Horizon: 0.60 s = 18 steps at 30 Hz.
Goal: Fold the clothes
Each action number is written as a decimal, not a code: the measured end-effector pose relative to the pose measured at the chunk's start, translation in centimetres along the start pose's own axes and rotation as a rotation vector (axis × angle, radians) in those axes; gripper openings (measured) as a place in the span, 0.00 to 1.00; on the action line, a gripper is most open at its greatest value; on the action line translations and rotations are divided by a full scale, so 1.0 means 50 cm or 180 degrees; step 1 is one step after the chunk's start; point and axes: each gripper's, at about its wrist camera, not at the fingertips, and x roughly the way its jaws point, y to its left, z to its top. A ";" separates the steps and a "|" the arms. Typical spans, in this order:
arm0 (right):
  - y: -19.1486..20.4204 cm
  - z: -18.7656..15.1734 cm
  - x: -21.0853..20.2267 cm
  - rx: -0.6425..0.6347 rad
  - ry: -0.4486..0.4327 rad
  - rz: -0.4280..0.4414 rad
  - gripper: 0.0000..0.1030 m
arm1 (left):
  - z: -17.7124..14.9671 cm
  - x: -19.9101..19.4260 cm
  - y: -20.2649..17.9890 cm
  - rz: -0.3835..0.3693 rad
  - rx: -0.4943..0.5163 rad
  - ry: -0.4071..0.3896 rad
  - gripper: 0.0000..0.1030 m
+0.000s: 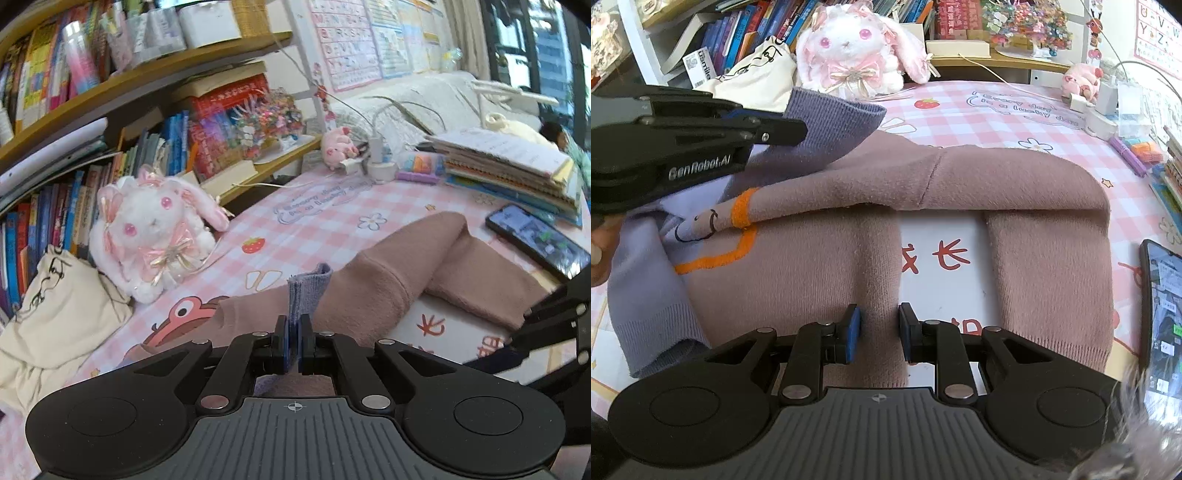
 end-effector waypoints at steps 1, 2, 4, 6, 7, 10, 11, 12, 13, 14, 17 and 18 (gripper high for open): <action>-0.001 0.000 0.000 0.0015 -0.0002 0.0010 0.21 | -0.001 -0.001 -0.004 0.0005 0.0038 0.0001 0.03; -0.003 0.000 -0.001 0.0029 -0.0004 0.0020 0.21 | -0.002 -0.001 -0.007 0.0007 0.0080 0.0006 0.03; -0.005 0.000 -0.002 0.0054 -0.0007 0.0036 0.21 | -0.004 -0.002 -0.012 0.0009 0.0120 0.0017 0.06; -0.005 0.000 -0.003 0.0066 -0.0007 0.0042 0.21 | -0.006 -0.005 -0.016 0.0022 0.0127 -0.0003 0.11; -0.005 0.000 -0.003 0.0071 -0.0006 0.0044 0.21 | -0.007 -0.008 -0.017 0.0021 0.0125 -0.0015 0.12; -0.008 0.000 -0.004 0.0107 -0.0010 0.0070 0.21 | -0.011 -0.012 -0.026 0.0066 0.0161 -0.0015 0.17; -0.009 0.001 -0.004 0.0120 -0.0011 0.0080 0.21 | -0.014 -0.014 -0.030 0.0103 0.0183 -0.0030 0.19; -0.011 0.001 -0.005 0.0133 -0.0012 0.0089 0.21 | -0.016 -0.017 -0.033 0.0146 0.0204 -0.0053 0.19; -0.012 0.000 -0.005 0.0150 -0.0021 0.0102 0.21 | -0.019 -0.020 -0.036 0.0172 0.0218 -0.0079 0.19; -0.014 -0.001 -0.006 0.0177 -0.0042 0.0114 0.21 | -0.022 -0.023 -0.038 0.0185 0.0234 -0.0108 0.20; -0.018 -0.008 -0.009 0.0255 -0.0107 0.0132 0.21 | -0.024 -0.034 -0.044 0.0290 0.0322 -0.0148 0.26; -0.017 -0.008 -0.009 0.0245 -0.0111 0.0123 0.21 | -0.025 -0.040 -0.044 0.0334 0.0334 -0.0180 0.30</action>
